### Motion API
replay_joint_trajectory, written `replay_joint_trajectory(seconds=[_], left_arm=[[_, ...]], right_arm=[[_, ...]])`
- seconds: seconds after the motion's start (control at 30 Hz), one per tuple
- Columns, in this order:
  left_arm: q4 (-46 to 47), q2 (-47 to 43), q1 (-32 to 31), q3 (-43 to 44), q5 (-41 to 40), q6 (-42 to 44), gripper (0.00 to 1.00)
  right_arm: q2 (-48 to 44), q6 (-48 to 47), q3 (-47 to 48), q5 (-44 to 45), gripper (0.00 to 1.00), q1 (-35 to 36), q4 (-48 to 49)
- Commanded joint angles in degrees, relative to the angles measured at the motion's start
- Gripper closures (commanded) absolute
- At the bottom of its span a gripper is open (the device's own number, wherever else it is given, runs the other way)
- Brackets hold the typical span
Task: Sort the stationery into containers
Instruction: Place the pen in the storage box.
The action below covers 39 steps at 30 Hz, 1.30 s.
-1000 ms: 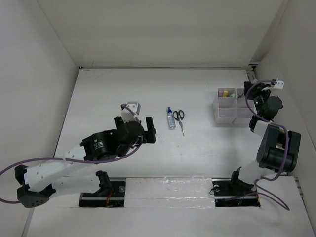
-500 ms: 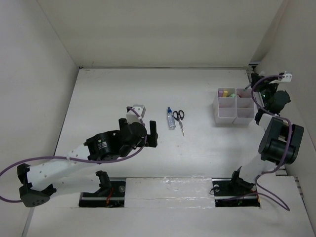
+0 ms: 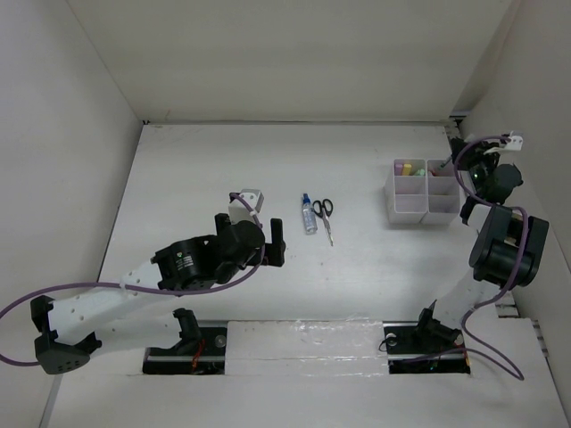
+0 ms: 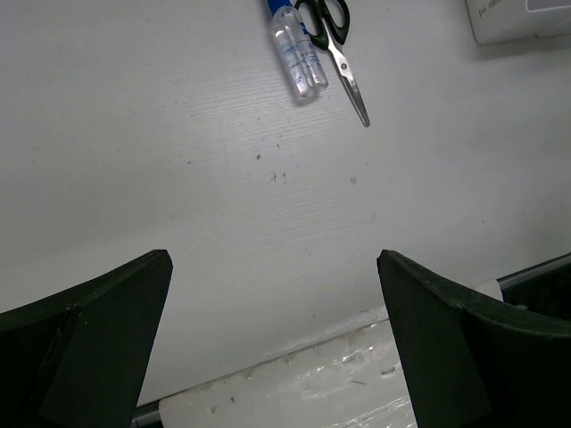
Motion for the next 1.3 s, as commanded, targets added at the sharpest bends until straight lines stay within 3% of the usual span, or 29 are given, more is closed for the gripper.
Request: replay_joint_trajectory(seconds=[0.0, 1.27], left_arm=[[1.81, -1.09, 0.08, -0.34, -0.19, 0.91, 0.01], [1.81, -1.09, 0.08, -0.34, -0.19, 0.91, 0.01]], right_arm=[[0.8, -0.39, 2.34, -1.46, 1.0, -0.24, 2.77], [4.5, 2.86, 2.34, -4.1, 1.0, -0.24, 4.36]])
